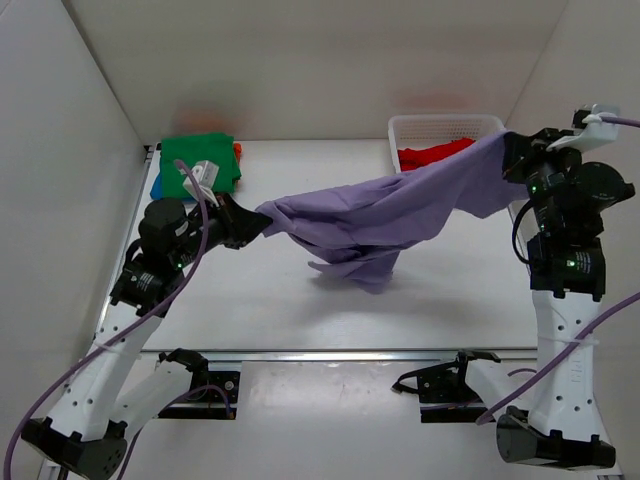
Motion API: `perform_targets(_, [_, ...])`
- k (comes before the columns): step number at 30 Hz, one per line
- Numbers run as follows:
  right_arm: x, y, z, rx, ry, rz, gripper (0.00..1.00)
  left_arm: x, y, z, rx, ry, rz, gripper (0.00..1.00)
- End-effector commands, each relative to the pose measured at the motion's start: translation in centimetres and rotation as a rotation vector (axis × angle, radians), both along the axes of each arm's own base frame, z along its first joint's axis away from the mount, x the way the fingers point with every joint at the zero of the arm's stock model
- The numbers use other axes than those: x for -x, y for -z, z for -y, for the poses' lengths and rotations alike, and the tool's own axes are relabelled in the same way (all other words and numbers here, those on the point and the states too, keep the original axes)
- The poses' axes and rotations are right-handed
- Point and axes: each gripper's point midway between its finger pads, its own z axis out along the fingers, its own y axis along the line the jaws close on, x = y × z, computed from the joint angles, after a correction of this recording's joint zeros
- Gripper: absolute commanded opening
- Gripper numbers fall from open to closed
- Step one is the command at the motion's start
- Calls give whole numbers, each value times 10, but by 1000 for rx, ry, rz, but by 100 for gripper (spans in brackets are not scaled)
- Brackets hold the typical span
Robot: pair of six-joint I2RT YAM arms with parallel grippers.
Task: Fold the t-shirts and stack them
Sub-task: Flatten out the tshirt
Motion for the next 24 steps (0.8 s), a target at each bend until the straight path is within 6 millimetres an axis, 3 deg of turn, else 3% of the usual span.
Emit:
perform_targets(1, [10, -45, 21, 74, 142, 89, 0, 25, -44, -6, 14, 37, 108, 0])
perform_targets(2, [10, -56, 24, 79, 165, 102, 0, 31, -59, -5, 28, 55, 143, 0])
perform_targets(3, [13, -68, 33, 103, 222, 115, 0, 34, -62, -5, 29, 65, 139, 0])
perform_targets(4, [13, -69, 45, 126, 288, 100, 0, 38, -70, -2, 23, 94, 149, 0])
perform_targets(5, [14, -84, 49, 150, 322, 119, 0, 46, -83, 2, 26, 134, 176, 0])
perform_targets(8, [16, -112, 56, 211, 393, 152, 0, 58, -99, 8, 37, 190, 191, 0])
perform_targets(9, [5, -110, 48, 216, 372, 141, 0, 60, -105, 8, 44, 193, 213, 0])
perform_targets(10, [10, -124, 42, 216, 353, 171, 0, 63, -112, 6, 56, 190, 228, 0])
perform_targets(11, [3, -132, 34, 216, 320, 190, 0, 65, -119, 3, 65, 186, 245, 0])
perform_targets(14, [-24, -139, 0, 232, 214, 194, 0, 70, -131, -8, 76, 154, 277, 0])
perform_targets(16, [-52, -135, -42, 269, 112, 185, 0, 62, -129, -20, 71, 83, 288, 0])
perform_targets(17, [-72, -122, -64, 294, 66, 157, 0, 60, -122, -24, 66, 60, 286, 0])
perform_targets(19, [-98, -113, -97, 321, -13, 144, 0, 44, -93, -35, 38, -32, 241, 0])
perform_targets(21, [-128, -92, -134, 343, -116, 118, 0, 24, -68, -48, 0, -140, 208, 0])
perform_targets(22, [-153, -68, -153, 355, -154, 70, 0, 13, -57, -56, -13, -211, 183, 0])
perform_targets(23, [-163, -59, -166, 356, -193, 66, 1, 5, -40, -63, -43, -253, 166, 0])
perform_targets(24, [-185, -34, -182, 358, -243, 25, 0, -8, -22, -76, -77, -339, 133, 0])
